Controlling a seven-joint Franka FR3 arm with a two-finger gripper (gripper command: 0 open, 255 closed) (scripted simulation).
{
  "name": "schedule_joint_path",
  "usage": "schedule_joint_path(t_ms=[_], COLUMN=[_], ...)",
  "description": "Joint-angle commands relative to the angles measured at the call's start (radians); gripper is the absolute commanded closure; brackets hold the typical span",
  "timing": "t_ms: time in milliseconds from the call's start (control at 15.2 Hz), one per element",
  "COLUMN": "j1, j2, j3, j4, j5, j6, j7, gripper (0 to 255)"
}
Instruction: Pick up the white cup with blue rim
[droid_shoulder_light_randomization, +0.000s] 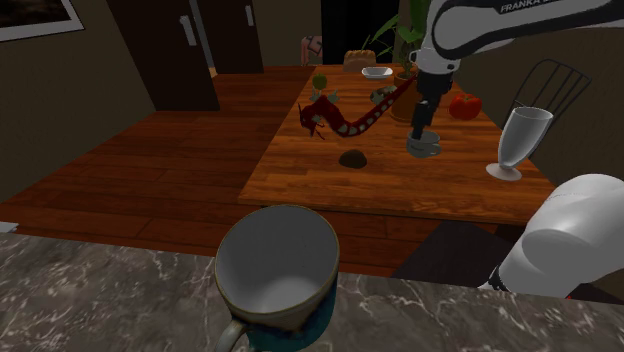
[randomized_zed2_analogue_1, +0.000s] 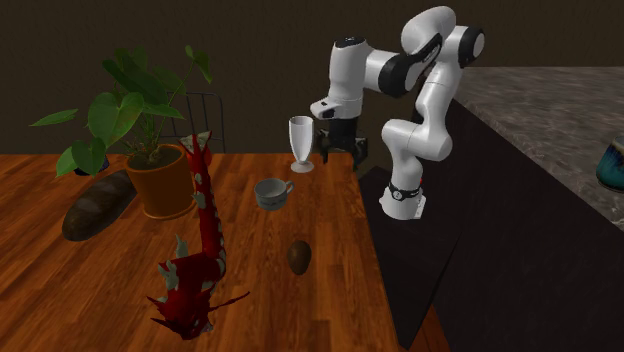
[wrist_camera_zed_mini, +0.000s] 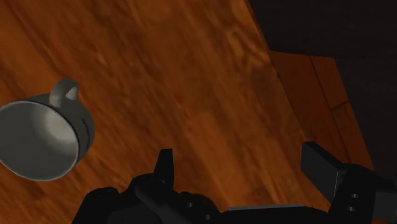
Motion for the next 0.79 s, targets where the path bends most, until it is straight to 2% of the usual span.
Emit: schedule_joint_path(t_ms=[0, 396, 726], j1=[-0.013, -0.037, -0.048], j2=[0.052, 0.225, 0.394], j3=[-0.038, -0.135, -0.212], j4=[-0.001, 0.04, 0.109], j5=[-0.022, -0.056, -0.047], j6=[0.055, 0.193, 0.297], j7=[-0.044, -0.161, -0.267], gripper=[0, 0, 0])
